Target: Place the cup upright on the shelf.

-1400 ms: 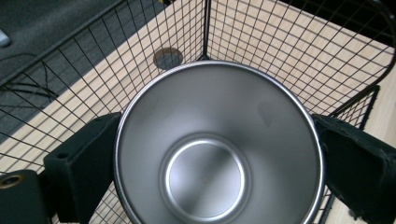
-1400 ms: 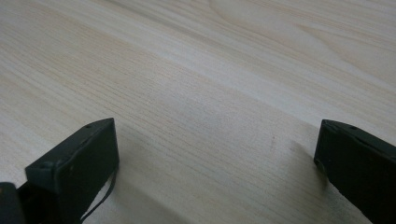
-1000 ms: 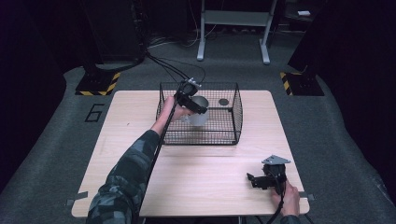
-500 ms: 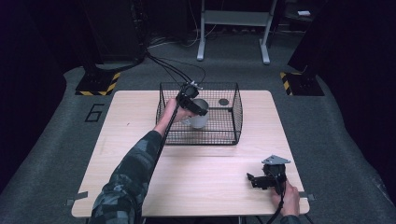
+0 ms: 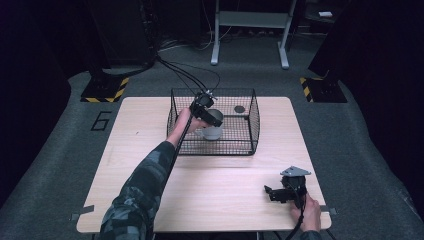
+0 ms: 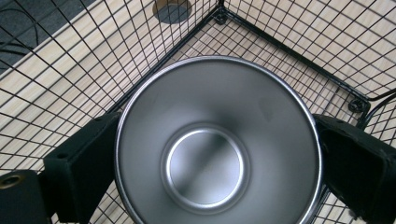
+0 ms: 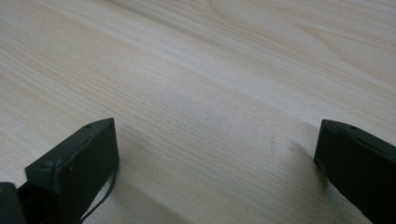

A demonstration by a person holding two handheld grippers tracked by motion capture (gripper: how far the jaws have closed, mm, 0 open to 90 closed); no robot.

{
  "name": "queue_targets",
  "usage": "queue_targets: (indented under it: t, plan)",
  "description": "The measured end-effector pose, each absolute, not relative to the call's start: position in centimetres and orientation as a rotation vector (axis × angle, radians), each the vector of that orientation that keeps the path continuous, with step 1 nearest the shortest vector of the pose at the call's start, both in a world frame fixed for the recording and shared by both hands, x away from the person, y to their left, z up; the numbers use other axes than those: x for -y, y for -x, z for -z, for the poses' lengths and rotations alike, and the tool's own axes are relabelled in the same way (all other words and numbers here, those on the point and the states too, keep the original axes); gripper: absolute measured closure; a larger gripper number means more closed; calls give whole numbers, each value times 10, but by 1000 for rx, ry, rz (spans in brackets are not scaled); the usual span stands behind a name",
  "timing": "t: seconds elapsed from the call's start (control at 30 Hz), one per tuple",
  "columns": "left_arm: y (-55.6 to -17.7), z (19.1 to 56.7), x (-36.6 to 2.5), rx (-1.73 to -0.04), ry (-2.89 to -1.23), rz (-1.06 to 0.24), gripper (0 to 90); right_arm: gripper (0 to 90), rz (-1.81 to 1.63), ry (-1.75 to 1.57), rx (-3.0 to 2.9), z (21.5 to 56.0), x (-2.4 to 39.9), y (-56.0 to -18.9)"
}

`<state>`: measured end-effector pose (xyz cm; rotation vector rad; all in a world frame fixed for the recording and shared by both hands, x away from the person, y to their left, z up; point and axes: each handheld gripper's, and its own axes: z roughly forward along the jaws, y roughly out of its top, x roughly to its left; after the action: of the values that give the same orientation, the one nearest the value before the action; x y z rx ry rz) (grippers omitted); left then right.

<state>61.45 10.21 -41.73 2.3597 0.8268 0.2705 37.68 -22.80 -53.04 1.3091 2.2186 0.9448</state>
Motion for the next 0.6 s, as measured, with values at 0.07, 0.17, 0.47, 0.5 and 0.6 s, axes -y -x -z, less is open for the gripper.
queue_targets:
  t: [0.07, 0.17, 0.47, 0.5, 0.6]
  plan:
    - [-615, 417, -103, -825, -2362, -270, 61, 0, -944, -1309, -2219, 530, 228, -377]
    - [-615, 418, -103, -829, -2361, -266, 60, 0, -943, -1309, -2221, 530, 228, -377]
    - [-615, 419, -102, -857, -2330, -294, 54, 0, -943, -1309, -2220, 530, 228, -377]
    - [-615, 420, -102, -858, -2321, -292, 53, 0, -944, -1309, -2219, 530, 228, -377]
    - [-615, 417, -104, -866, -2280, -294, 10, 0, -948, -1308, -2216, 531, 228, -377]
